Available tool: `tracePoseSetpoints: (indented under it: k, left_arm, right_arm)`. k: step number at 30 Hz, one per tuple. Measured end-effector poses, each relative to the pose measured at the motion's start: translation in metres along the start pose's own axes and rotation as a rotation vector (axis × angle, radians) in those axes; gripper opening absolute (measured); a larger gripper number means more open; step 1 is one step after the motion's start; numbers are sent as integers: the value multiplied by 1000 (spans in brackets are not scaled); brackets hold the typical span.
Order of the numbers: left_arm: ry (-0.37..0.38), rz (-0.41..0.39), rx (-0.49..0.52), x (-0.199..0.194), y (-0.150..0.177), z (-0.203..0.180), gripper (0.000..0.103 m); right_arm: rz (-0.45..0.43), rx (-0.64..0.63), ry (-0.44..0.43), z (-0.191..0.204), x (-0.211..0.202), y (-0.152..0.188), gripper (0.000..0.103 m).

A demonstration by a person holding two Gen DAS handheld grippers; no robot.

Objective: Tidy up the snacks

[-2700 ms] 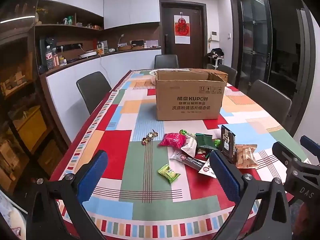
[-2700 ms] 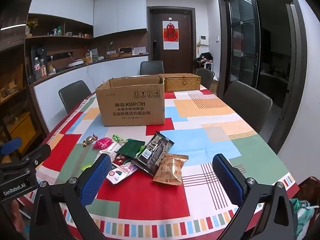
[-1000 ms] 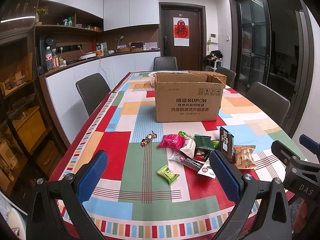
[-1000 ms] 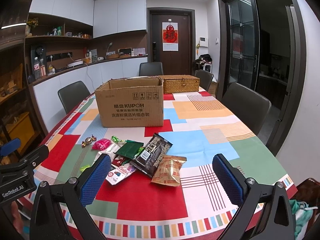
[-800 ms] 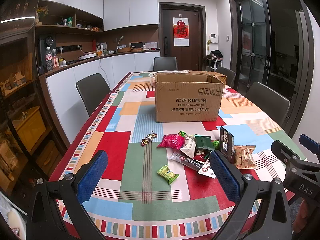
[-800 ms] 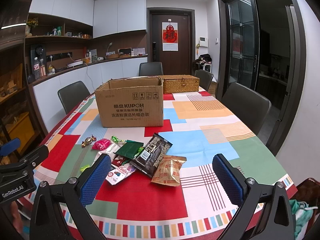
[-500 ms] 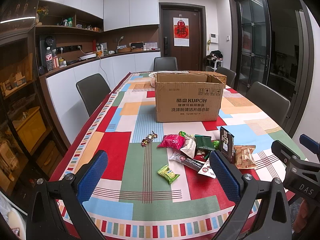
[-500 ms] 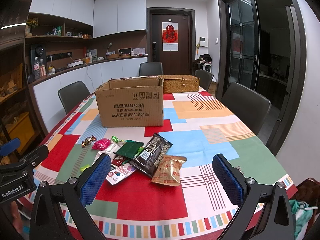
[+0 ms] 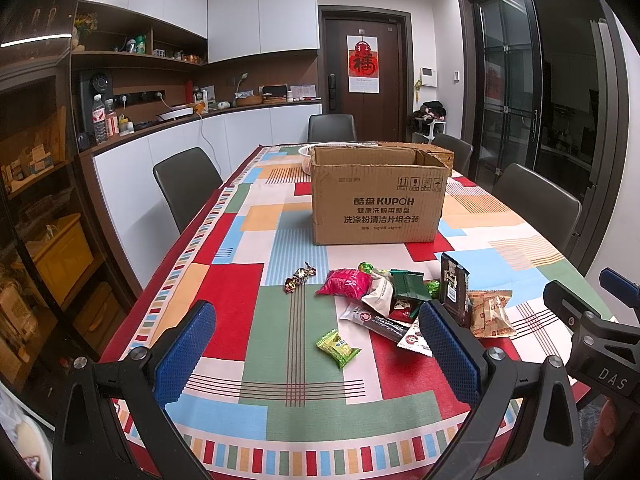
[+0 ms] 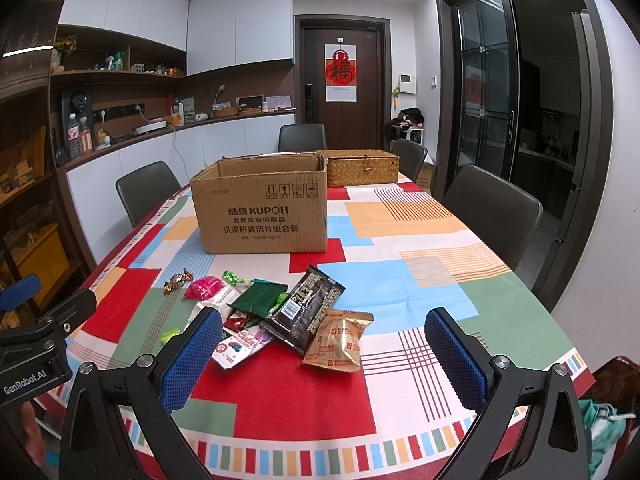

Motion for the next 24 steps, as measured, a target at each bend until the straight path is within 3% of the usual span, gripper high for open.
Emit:
tracePoseSetpoints:
  k: [15, 24]
  left_arm:
    - [7, 10, 8, 3, 3, 1, 103]
    - [63, 64, 68, 20, 4, -14, 103]
  right_arm:
    - [11, -1, 2, -5, 4, 5, 103]
    - [68, 31, 2, -16, 20, 12, 103]
Point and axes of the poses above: each gripper's, at about its wrist camera, not at the fingertips, and x roughly the way its jaws point, z to its left, y to its underside, the point moved 3 cm from there along x, roughly the way its jaws point, and after that the axes turned 10 degrees about x, right-handed, at the moved point
